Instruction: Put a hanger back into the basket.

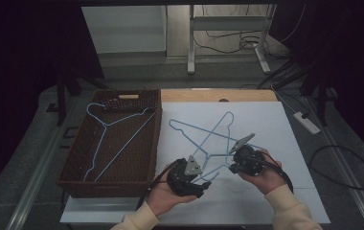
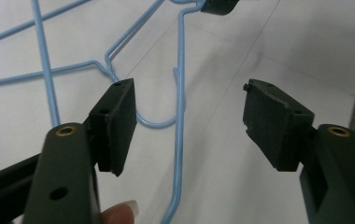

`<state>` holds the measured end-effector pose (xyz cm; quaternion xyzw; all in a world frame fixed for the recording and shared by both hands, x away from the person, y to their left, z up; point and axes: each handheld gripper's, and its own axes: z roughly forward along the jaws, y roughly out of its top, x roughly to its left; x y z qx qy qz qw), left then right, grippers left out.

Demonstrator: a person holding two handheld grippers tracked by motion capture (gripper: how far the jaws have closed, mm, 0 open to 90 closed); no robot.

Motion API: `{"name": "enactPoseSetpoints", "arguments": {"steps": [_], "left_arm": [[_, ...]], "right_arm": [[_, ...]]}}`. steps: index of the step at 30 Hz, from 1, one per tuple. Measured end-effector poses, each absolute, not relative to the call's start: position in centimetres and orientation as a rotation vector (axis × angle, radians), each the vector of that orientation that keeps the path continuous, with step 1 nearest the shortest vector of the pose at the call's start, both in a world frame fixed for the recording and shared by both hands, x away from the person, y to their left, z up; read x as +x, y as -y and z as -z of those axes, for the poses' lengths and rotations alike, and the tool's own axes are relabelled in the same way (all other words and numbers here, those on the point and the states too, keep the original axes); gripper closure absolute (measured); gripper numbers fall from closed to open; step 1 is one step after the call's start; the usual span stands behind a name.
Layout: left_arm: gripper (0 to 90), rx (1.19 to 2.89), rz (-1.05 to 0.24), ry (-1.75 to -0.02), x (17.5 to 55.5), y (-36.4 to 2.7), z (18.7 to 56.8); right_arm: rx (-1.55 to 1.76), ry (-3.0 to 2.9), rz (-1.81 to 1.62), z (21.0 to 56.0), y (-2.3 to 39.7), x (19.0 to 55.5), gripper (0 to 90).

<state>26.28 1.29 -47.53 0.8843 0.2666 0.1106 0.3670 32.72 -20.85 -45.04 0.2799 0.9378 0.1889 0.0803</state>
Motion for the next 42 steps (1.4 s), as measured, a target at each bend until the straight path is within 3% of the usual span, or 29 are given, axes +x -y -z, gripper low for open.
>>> {"name": "enactPoseSetpoints", "arguments": {"steps": [15,20,29,33,37,42], "left_arm": [[63.1,2.369,-0.26,-0.734,27.5,0.1,48.9],[84.3,2.395,-0.241,-0.743,27.7,0.2,49.0],[86.3,2.376,-0.208,-0.756,27.6,-0.1,48.8],[86.5,2.36,-0.204,-0.781,27.6,-0.5,48.9],[86.6,2.332,-0.2,-0.807,27.6,-0.9,48.9],[86.6,2.295,-0.21,-0.83,27.5,-1.4,48.7]], "right_arm": [[0.837,-2.813,-0.56,44.9,20.8,32.5,86.5],[0.837,-2.812,-0.567,44.8,20.7,32.5,86.4],[0.833,-2.803,-0.628,44.8,20.9,32.6,84.7],[0.89,-2.762,-0.767,44.3,21.6,32.8,74.9],[1.011,-2.575,-1.044,42.8,23.5,33.0,51.8],[1.102,-2.384,-1.289,41.6,25.8,33.2,46.7]]}}
